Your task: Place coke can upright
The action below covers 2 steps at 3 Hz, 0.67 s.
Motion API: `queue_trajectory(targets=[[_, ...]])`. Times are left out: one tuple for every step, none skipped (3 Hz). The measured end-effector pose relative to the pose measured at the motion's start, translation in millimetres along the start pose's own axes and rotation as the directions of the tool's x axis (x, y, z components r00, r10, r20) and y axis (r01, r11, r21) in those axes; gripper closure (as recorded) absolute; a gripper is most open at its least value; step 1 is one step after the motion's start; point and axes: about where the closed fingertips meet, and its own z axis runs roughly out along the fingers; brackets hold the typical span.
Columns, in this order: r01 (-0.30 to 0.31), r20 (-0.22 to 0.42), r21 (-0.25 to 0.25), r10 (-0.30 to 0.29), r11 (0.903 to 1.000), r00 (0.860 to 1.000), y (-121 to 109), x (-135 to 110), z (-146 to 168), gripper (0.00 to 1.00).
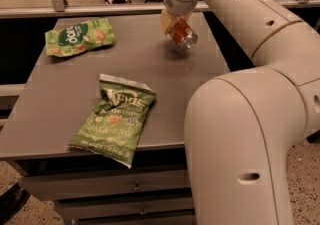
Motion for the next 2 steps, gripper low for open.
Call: queue_trajectory(targets=[[0.071,0.181,-0.091,-0.054,0.9933,0.982,5,-6,-37,1.0],[0.135,0.415,-0.191,-0.044,0.9724,0.909,1,-7,-74,1.0]])
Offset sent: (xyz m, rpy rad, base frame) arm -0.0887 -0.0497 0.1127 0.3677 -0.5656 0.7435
